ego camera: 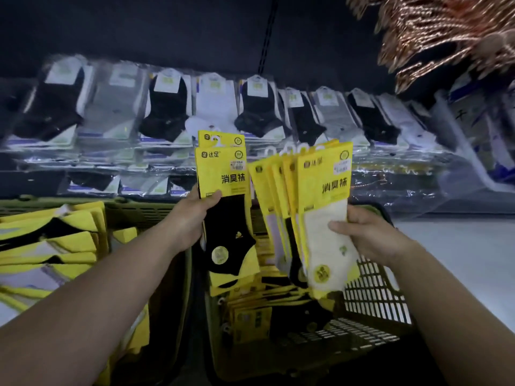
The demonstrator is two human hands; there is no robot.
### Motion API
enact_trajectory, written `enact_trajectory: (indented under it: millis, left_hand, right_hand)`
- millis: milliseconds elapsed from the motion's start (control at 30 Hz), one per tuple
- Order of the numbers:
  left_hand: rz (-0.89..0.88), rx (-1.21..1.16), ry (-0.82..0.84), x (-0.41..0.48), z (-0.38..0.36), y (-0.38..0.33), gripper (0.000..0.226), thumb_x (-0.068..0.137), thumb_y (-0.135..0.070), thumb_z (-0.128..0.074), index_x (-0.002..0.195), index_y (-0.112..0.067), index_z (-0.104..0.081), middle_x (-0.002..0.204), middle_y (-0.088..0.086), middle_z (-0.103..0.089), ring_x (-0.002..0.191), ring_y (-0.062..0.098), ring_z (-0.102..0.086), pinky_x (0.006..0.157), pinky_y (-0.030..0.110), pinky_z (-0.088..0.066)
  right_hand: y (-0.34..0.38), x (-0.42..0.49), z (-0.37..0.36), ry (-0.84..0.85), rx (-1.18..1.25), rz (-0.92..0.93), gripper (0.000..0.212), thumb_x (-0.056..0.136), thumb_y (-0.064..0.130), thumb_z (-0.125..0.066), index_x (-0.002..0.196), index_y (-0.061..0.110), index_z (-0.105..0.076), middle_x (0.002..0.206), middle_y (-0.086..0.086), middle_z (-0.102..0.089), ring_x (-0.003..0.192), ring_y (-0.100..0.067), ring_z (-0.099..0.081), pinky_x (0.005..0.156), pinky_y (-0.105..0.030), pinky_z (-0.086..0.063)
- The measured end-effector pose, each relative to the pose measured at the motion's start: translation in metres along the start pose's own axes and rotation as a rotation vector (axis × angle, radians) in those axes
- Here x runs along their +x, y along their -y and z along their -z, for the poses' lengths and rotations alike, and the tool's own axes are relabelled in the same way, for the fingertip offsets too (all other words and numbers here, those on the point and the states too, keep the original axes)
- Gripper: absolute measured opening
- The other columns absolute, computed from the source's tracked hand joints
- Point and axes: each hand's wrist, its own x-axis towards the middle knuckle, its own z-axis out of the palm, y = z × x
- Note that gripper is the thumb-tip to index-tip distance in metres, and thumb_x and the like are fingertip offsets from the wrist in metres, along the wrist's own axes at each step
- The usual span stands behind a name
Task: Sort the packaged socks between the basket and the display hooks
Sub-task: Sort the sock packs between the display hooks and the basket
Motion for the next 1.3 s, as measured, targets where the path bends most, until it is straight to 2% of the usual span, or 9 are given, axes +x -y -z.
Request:
enact_trajectory:
  millis: [100, 233, 400, 500, 600, 733, 967, 1100, 1300]
  left_hand:
    - [0.065, -0.149, -0.014, -0.005, -0.012, 0.004, 0.04, 0.099, -0.033, -0.045, 0.134, -0.015, -0.052, 0.128, 0.008, -0.063, 0.117, 0.023, -0.059, 0.105, 0.04, -0.042]
    - [0.109, -0.101, -0.018, -0.012, -0.016, 0.01, 0.066, 0.083, -0.062, -0.047, 0.13, -0.016, -0.055, 0.126, 0.009, -0.063, 0.115, 0.024, -0.06, 0.104, 0.043, -0.043]
    - [-0.071, -0.019, -0.06, -0.017, 0.002, 0.025, 0.055, 0.066, -0.017, -0.078, 0.117, -0.018, -0.057, 0.11, 0.009, -0.071, 0.092, 0.021, -0.07, 0.074, 0.035, -0.056]
    - [-0.059, 0.024, -0.126, -0.017, 0.017, 0.028, 0.042, 0.075, -0.007, -0.077, 0.111, -0.022, -0.059, 0.1, 0.003, -0.073, 0.083, 0.016, -0.072, 0.064, 0.03, -0.056]
    - [-0.054, 0.037, -0.15, -0.016, 0.03, 0.026, 0.044, 0.078, -0.008, -0.075, 0.116, -0.021, -0.058, 0.105, 0.003, -0.072, 0.087, 0.017, -0.07, 0.07, 0.033, -0.056]
    - [-0.026, 0.036, -0.179, -0.018, 0.039, 0.018, 0.051, 0.079, -0.01, -0.074, 0.127, -0.016, -0.056, 0.11, 0.006, -0.071, 0.096, 0.024, -0.068, 0.077, 0.04, -0.055]
    - [-0.017, 0.07, -0.148, -0.028, 0.05, 0.008, 0.048, 0.082, -0.01, -0.07, 0.128, -0.017, -0.058, 0.114, 0.007, -0.07, 0.1, 0.027, -0.067, 0.071, 0.036, -0.052]
    - [-0.036, 0.081, -0.154, -0.034, 0.056, 0.004, 0.049, 0.081, -0.012, -0.071, 0.127, -0.02, -0.057, 0.11, 0.005, -0.071, 0.099, 0.026, -0.067, 0.071, 0.037, -0.052]
    - [-0.116, 0.027, -0.092, -0.045, 0.063, -0.022, 0.038, 0.079, -0.011, -0.069, 0.114, -0.024, -0.062, 0.102, 0.0, -0.075, 0.089, 0.019, -0.071, 0.07, 0.035, -0.052]
  right_hand:
    - [-0.001, 0.016, -0.043, -0.043, 0.233, 0.079, 0.034, 0.077, 0.009, -0.059, 0.11, 0.01, -0.064, 0.103, -0.01, -0.072, 0.09, -0.024, -0.07, 0.073, -0.034, -0.058]
    - [-0.009, 0.033, -0.1, -0.13, 0.067, 0.105, 0.023, 0.093, 0.007, -0.053, 0.113, 0.016, -0.059, 0.096, 0.003, -0.073, 0.081, -0.011, -0.07, 0.067, -0.026, -0.056]
    - [-0.024, 0.049, -0.126, -0.157, -0.324, 0.174, 0.028, 0.092, 0.028, -0.058, 0.12, 0.026, -0.056, 0.123, -0.006, -0.056, 0.108, -0.017, -0.059, 0.093, -0.038, -0.05]
    - [-0.041, 0.047, -0.101, -0.212, -0.388, 0.07, 0.023, 0.096, 0.035, -0.05, 0.117, 0.031, -0.054, 0.127, 0.0, -0.055, 0.095, -0.004, -0.055, 0.087, -0.031, -0.053]
    - [-0.084, 0.042, -0.066, -0.034, -0.979, -0.158, 0.054, 0.091, 0.029, -0.061, 0.14, 0.019, -0.04, 0.141, -0.009, -0.042, 0.114, -0.015, -0.053, 0.088, -0.027, -0.046]
    - [-0.148, 0.04, -0.065, 0.204, -1.318, -0.367, 0.09, 0.078, 0.028, -0.076, 0.149, 0.02, -0.021, 0.153, -0.01, -0.026, 0.135, -0.031, -0.034, 0.103, -0.04, -0.038]
    - [-0.173, 0.046, -0.084, 0.234, -1.903, -0.257, 0.055, 0.09, 0.023, -0.06, 0.14, 0.017, -0.036, 0.138, -0.016, -0.04, 0.127, -0.035, -0.038, 0.105, -0.044, -0.03]
    - [-0.136, 0.039, -0.068, 0.235, -1.463, -0.27, 0.04, 0.086, 0.019, -0.066, 0.122, 0.01, -0.052, 0.127, -0.011, -0.051, 0.115, -0.031, -0.051, 0.083, -0.031, -0.042]
    - [0.001, -0.001, -0.038, 0.037, -0.6, -0.006, 0.029, 0.08, 0.029, -0.071, 0.108, 0.031, -0.063, 0.112, 0.017, -0.067, 0.102, -0.003, -0.064, 0.08, -0.014, -0.049]
